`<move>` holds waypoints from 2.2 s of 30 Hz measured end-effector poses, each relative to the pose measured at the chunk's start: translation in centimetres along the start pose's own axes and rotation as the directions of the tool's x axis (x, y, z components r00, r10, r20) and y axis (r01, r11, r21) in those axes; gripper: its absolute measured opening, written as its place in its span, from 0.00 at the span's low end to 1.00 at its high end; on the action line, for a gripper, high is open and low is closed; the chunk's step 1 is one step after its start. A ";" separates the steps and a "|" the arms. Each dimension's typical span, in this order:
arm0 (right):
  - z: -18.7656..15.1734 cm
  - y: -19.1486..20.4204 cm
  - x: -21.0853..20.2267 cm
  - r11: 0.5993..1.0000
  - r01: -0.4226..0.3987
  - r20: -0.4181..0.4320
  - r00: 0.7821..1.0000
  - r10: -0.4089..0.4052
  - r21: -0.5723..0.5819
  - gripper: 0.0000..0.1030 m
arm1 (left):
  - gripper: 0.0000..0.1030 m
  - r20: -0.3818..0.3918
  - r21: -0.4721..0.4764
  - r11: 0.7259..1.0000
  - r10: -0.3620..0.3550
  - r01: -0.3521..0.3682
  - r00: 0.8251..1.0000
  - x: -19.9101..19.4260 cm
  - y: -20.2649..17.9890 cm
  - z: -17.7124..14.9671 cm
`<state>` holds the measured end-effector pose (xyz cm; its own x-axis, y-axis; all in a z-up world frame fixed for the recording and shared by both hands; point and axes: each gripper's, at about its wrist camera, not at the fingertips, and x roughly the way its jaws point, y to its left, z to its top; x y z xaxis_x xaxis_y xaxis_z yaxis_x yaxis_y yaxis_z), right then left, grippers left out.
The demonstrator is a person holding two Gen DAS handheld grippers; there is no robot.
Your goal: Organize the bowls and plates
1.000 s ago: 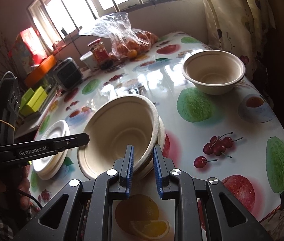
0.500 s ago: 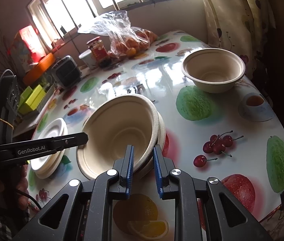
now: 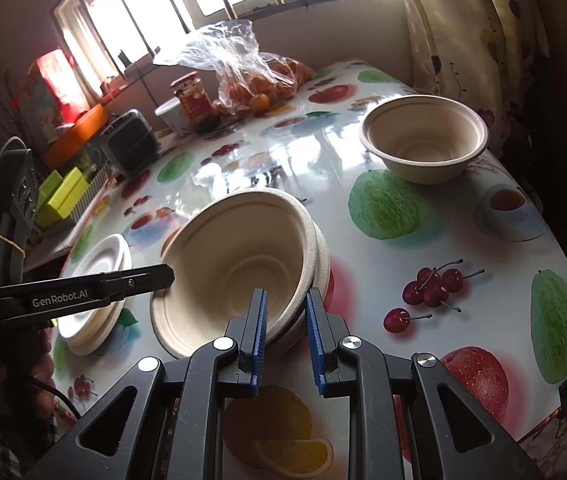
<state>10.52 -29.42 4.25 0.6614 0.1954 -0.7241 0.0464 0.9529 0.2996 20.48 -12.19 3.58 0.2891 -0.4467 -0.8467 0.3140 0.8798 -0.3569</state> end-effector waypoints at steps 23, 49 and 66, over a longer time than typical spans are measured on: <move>0.0 -0.5 0.0 1.000 0.015 0.000 1.000 -0.015 0.001 0.24 | 0.10 -0.004 -0.003 1.000 -0.002 0.002 1.000 0.1 0.1 0.0; 1.7 -1.8 -1.3 0.996 0.088 0.049 0.995 -0.088 0.007 0.38 | 0.33 0.074 0.100 0.988 0.112 -0.119 0.991 -1.3 -2.3 1.8; 5.5 -5.7 -1.9 0.973 0.230 0.095 0.968 -0.232 0.026 0.38 | 0.33 0.083 0.197 0.975 0.089 -0.103 0.993 1.3 -7.0 7.0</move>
<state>13.07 -36.53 7.35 0.7007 -0.0538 -0.7114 0.2173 0.9659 0.1410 24.97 -20.10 7.72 0.3896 -0.3788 -0.8395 0.4543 0.8719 -0.1826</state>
